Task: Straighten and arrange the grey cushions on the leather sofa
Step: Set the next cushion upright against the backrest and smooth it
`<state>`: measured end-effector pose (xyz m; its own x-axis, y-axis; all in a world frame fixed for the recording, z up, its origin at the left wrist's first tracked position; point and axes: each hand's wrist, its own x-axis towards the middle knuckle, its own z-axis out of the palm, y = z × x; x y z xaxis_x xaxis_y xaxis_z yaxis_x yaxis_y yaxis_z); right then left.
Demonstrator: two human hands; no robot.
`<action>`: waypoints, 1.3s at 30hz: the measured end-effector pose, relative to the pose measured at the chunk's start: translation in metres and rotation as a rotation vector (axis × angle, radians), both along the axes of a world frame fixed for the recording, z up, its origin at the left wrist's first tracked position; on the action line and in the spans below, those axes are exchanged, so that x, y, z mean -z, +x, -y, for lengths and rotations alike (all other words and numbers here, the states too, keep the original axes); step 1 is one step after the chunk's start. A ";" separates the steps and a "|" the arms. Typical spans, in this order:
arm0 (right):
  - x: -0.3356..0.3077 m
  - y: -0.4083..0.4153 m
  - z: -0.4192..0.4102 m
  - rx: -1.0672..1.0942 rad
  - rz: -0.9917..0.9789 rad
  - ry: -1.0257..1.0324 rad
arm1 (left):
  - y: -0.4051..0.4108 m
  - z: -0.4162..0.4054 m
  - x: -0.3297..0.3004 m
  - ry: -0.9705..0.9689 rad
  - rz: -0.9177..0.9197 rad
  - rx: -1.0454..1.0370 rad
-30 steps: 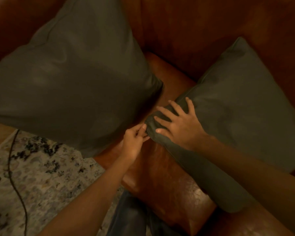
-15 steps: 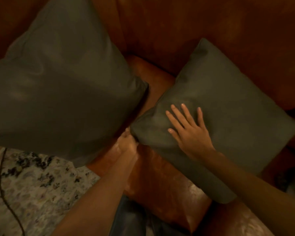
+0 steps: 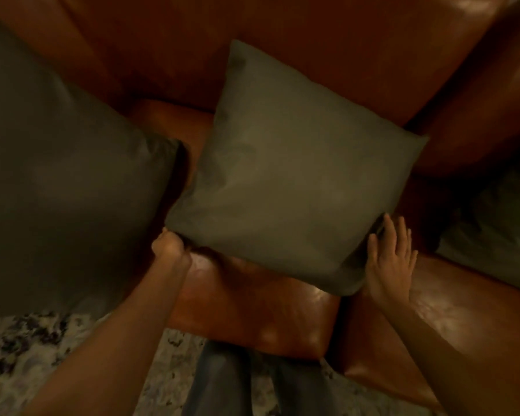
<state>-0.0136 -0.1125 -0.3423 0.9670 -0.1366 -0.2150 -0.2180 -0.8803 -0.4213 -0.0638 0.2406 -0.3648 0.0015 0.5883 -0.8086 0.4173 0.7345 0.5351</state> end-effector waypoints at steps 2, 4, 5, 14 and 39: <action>0.000 -0.014 0.017 0.185 -0.075 0.129 | 0.003 -0.009 0.000 -0.027 -0.053 0.000; 0.001 -0.027 0.028 0.387 -0.218 0.232 | 0.006 -0.007 -0.002 0.070 -0.173 0.143; 0.003 -0.034 0.032 0.481 -0.303 0.303 | 0.008 -0.001 -0.007 0.205 -0.249 0.230; 0.025 -0.054 0.024 0.859 -0.640 1.025 | 0.047 0.164 -0.055 1.299 0.290 1.379; 0.085 -0.099 0.025 0.745 -0.217 1.009 | 0.055 0.191 -0.007 1.859 0.301 2.818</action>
